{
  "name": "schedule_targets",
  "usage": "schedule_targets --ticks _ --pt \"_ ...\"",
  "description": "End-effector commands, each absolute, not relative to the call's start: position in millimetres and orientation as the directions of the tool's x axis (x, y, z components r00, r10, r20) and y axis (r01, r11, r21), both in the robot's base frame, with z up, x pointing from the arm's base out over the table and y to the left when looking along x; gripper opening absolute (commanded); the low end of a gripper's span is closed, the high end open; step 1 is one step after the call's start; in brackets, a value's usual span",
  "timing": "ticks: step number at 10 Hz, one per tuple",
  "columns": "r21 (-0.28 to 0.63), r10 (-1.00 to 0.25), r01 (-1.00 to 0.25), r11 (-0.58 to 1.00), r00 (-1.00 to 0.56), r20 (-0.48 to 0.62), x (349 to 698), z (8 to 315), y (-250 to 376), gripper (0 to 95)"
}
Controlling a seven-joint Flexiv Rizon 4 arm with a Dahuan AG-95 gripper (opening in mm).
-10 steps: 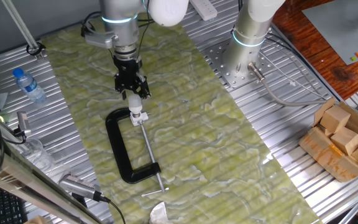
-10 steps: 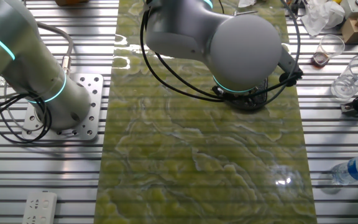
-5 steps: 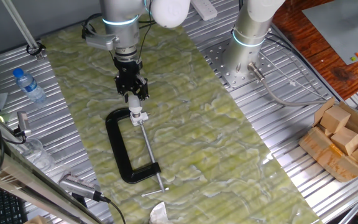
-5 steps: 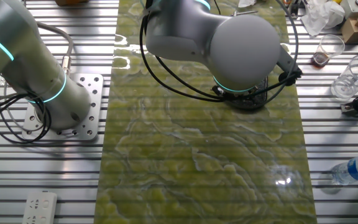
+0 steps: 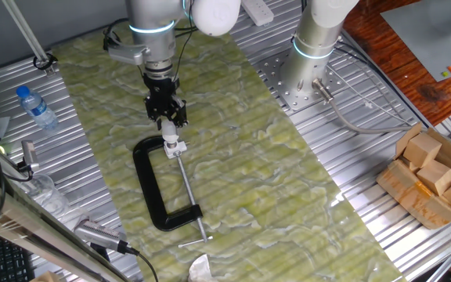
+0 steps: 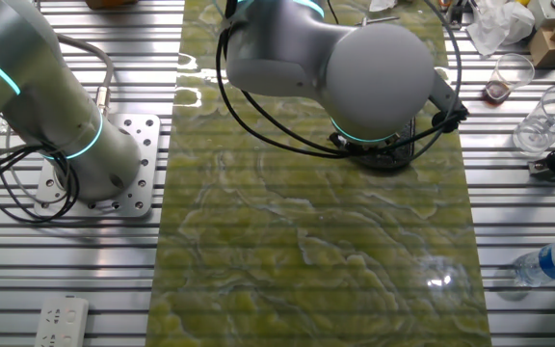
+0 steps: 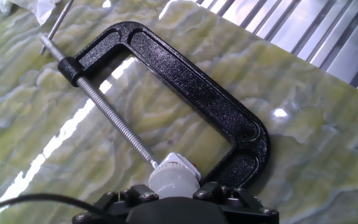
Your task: Install the light bulb by rotating it
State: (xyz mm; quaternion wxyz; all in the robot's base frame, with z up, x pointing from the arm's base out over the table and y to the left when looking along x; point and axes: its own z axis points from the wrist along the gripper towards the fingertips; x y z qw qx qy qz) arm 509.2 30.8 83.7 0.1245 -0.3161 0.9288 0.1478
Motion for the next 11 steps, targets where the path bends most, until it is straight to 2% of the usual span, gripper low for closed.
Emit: schedule_targets --ticks 1,8,11 --pt "0.193 -0.552 -0.624 0.757 -0.769 -0.323 509.3 82.9 30.8 57.0" --pt "0.189 -0.548 -0.62 0.762 -0.772 -0.321 510.0 80.4 32.7 57.0" --pt "0.186 -0.547 -0.617 0.765 -0.774 -0.318 510.0 80.0 32.8 0.0"
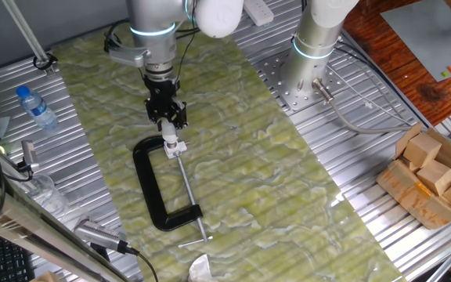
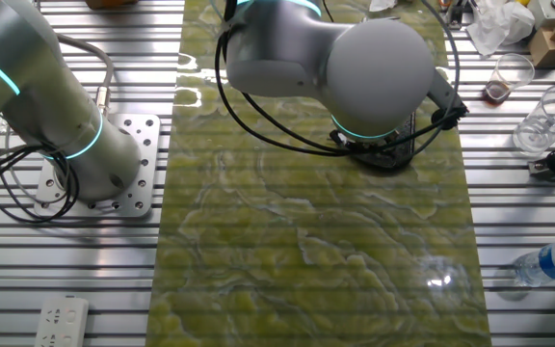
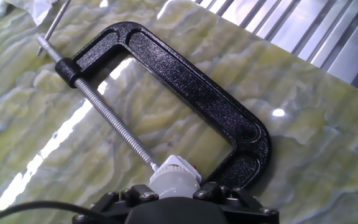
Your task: Install the light bulb by rotating it
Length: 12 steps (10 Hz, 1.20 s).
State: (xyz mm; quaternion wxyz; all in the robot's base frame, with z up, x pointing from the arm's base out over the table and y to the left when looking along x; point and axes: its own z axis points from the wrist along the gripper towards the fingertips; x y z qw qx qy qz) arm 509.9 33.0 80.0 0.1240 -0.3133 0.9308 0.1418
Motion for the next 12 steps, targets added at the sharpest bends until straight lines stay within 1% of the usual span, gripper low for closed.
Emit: schedule_targets --ticks 1,4,6,8,10,12 --pt "0.186 -0.543 -0.612 0.769 -0.778 -0.316 510.2 80.0 33.0 0.0" --pt "0.195 -0.54 -0.606 0.771 -0.785 -0.303 512.3 81.3 34.2 0.0" --pt "0.163 -0.551 -0.603 0.781 -0.788 -0.275 514.9 84.3 35.6 0.0" --pt "0.122 -0.559 -0.584 0.802 -0.807 -0.19 520.3 95.5 38.6 0.0" --pt "0.122 -0.549 -0.565 0.816 -0.823 -0.144 523.5 100.4 40.7 0.0" --pt "0.116 -0.548 -0.551 0.827 -0.835 -0.06 525.5 103.6 42.1 0.0"
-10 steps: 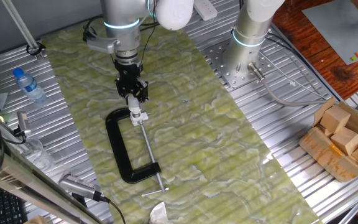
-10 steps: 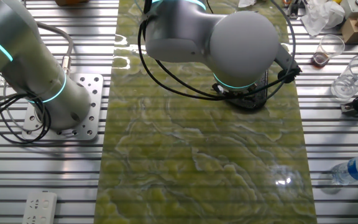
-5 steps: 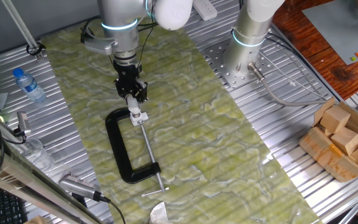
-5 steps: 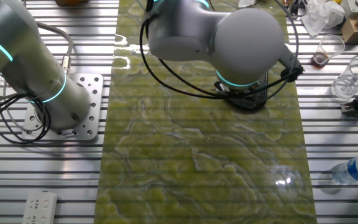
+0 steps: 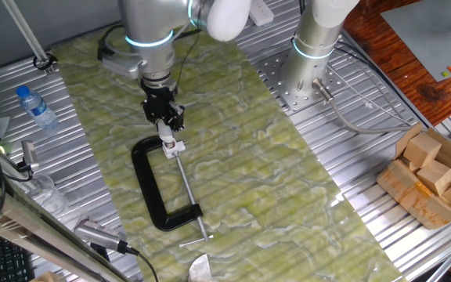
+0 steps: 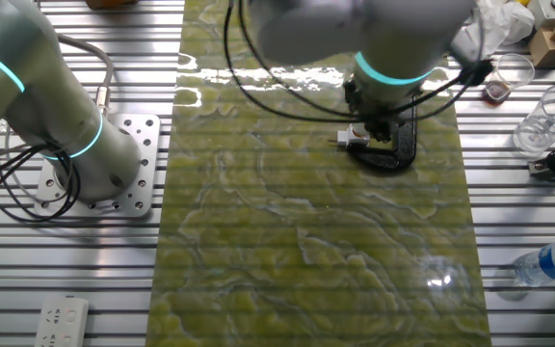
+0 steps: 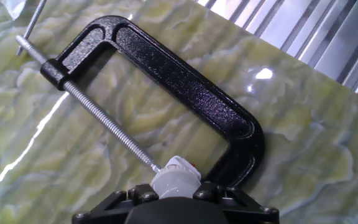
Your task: Install the light bulb by rotating it
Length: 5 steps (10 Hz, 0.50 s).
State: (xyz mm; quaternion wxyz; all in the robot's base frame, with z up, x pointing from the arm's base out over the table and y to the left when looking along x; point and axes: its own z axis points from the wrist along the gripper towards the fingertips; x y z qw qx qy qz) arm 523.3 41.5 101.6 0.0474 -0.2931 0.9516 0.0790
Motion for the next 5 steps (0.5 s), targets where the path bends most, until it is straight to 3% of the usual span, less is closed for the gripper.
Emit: schedule_targets --ticks 1,2,4,5 --pt "0.109 -0.543 -0.541 0.834 -0.84 -0.013 525.5 105.2 42.1 0.0" --pt "0.089 -0.527 -0.522 0.848 -0.848 0.057 525.5 108.3 42.2 0.0" --pt "0.08 -0.542 -0.537 0.84 -0.836 0.084 525.3 112.7 42.3 0.0" --pt "0.072 -0.652 -0.648 0.758 -0.754 0.075 525.2 114.9 42.4 0.0"
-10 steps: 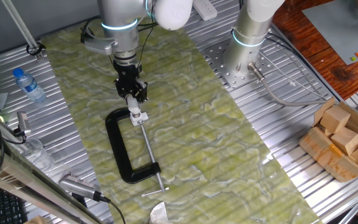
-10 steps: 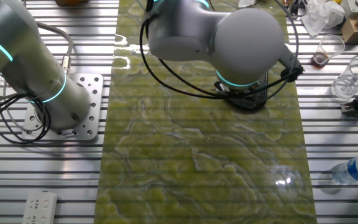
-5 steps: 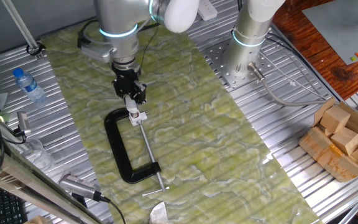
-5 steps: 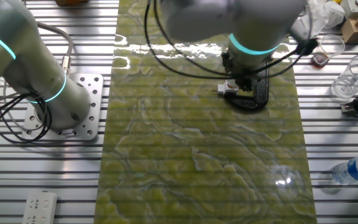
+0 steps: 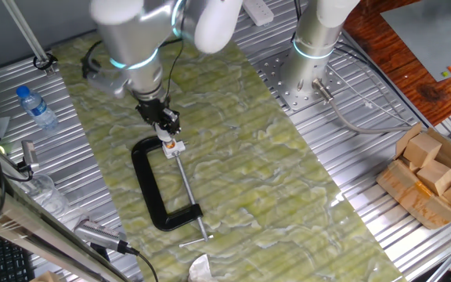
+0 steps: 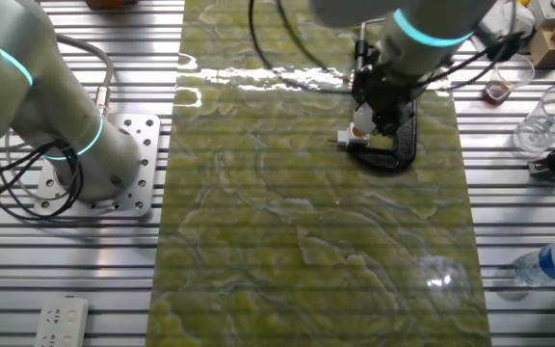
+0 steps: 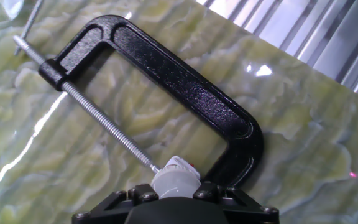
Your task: Install the light bulb by rotating it
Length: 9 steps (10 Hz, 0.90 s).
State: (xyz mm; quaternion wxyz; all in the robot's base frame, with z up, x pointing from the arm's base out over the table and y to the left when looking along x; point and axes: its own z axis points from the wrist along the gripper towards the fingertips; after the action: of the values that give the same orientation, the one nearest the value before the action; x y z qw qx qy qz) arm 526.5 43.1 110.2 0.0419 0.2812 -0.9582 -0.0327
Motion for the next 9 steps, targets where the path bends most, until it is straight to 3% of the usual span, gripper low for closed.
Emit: schedule_targets --ticks 1,4,9 --pt "0.076 -0.733 -0.729 0.68 -0.678 0.056 524.9 116.4 42.6 0.0" --pt "0.044 -0.877 -0.876 0.48 -0.48 0.018 524.0 119.4 42.2 0.0" --pt "-0.03 -0.956 -0.955 0.294 -0.294 0.0 523.3 119.3 42.0 0.0"
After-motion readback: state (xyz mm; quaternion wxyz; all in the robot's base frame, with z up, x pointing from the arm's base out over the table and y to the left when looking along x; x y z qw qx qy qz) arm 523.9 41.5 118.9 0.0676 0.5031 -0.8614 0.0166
